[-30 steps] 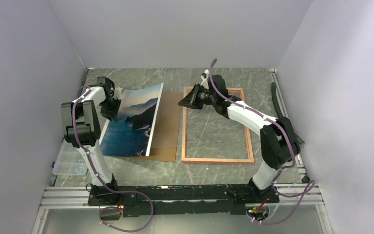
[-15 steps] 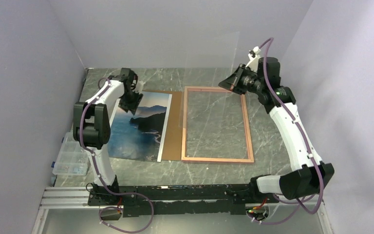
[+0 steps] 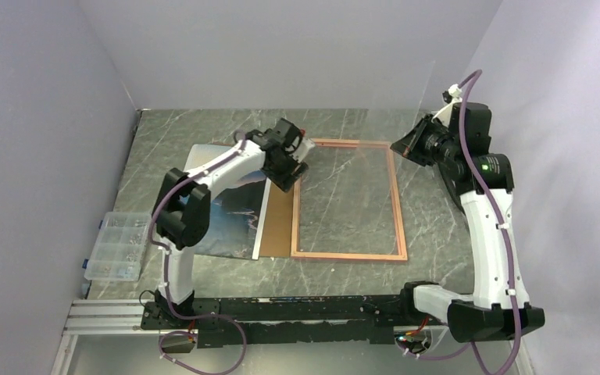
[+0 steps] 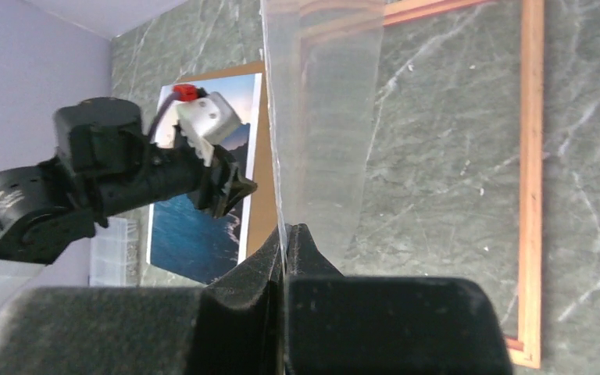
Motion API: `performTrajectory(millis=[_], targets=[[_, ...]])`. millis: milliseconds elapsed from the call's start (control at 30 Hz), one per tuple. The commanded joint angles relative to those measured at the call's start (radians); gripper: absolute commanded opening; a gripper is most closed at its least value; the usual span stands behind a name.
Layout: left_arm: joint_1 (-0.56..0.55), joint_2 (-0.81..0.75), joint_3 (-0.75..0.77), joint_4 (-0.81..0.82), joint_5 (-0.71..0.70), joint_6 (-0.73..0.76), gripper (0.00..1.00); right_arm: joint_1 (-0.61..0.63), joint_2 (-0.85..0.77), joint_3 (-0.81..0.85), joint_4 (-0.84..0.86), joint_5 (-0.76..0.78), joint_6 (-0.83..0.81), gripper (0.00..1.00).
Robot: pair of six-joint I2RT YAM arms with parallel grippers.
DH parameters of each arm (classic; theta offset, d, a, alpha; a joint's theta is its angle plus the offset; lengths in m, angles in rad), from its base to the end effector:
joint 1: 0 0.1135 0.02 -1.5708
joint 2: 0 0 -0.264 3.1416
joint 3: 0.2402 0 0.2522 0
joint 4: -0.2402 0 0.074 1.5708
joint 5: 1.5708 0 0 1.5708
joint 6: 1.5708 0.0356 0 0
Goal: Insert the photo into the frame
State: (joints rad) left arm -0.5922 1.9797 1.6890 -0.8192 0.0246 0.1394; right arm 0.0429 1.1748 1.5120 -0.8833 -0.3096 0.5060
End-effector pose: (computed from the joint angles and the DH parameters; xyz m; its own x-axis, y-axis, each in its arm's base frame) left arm 0.3526 -0.2383 0.2449 -0.6571 0.6095 -0.4435 0.6649 0.7459 0.0400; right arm 0.2210 0.0203 0.4387 -0.5997 0.4363 -0.6708 -0.0118 0.8334 0.5526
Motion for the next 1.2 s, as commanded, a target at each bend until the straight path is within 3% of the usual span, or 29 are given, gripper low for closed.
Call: performTrajectory(millis=[0, 200, 467, 967, 1167], targets=[[-0.057, 0.063, -0.017, 0.094, -0.071, -0.009, 0.67, -0.034, -0.058, 0.011, -0.038, 0.019, -0.022, 0.00], [-0.106, 0.110, -0.029, 0.139, -0.193, 0.003, 0.64, -0.088, -0.067, 0.027, -0.065, -0.006, -0.030, 0.00], [-0.109, 0.107, -0.082, 0.205, -0.193, -0.006, 0.65, -0.118, -0.058, -0.020, -0.025, -0.060, -0.006, 0.00], [-0.155, 0.192, 0.024, 0.207, -0.152, -0.029, 0.69, -0.140, -0.067, -0.100, 0.005, -0.098, 0.002, 0.00], [-0.153, 0.220, -0.042, 0.215, -0.227, -0.015, 0.68, -0.141, -0.069, -0.142, 0.013, -0.119, 0.006, 0.00]])
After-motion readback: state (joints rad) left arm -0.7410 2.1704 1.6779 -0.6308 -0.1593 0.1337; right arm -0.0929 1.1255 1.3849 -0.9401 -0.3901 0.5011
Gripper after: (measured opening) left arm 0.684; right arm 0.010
